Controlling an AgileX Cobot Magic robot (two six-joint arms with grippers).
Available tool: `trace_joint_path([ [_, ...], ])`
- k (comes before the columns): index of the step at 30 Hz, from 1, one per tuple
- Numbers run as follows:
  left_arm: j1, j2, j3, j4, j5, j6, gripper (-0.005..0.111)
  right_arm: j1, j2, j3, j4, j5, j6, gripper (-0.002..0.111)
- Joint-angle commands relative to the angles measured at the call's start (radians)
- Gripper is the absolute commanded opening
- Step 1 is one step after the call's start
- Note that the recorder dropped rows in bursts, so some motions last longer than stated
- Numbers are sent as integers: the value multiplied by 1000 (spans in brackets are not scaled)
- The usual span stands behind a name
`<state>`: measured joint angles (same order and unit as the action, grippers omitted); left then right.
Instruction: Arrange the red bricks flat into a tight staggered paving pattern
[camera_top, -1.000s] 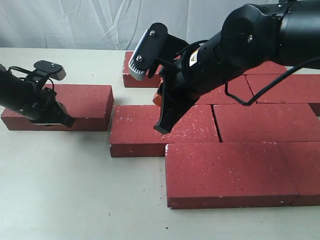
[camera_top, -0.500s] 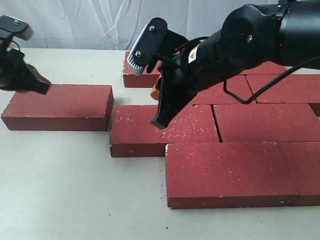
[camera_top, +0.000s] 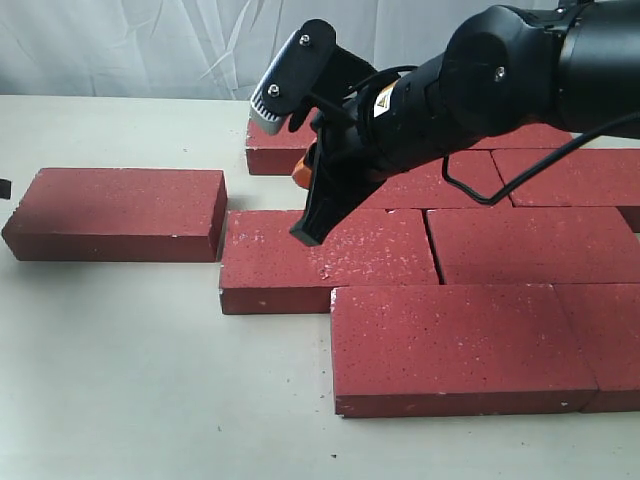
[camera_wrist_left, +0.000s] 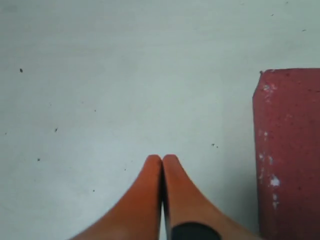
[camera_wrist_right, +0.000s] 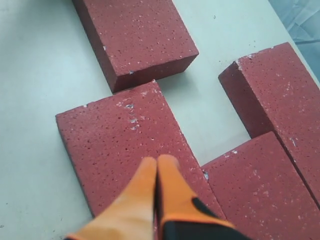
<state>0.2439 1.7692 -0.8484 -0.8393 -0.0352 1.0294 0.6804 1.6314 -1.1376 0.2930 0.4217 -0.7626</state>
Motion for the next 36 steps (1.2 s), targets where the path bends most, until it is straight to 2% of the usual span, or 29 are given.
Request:
trace_joint_path([
  [1, 2, 63, -21, -18, 35, -26, 0, -6, 1, 4, 4, -17, -2, -1],
  [5, 2, 106, -74, -25, 156, -26, 0, -6, 1, 4, 4, -17, -2, -1],
  [15, -2, 151, -100, -80, 199, -26, 0, -4, 9, 4, 18, 11, -2, -1],
  [25, -96, 151, -100, -87, 207, -2, 0, 28, 131, -47, 141, 19, -16, -1],
  [31, -108, 151, -100, -87, 188, 1, 0, 109, 272, -192, 155, 19, -80, -1],
  [36, -108, 151, -100, -87, 181, 1, 0, 128, 446, -412, 147, 96, -81, -1],
])
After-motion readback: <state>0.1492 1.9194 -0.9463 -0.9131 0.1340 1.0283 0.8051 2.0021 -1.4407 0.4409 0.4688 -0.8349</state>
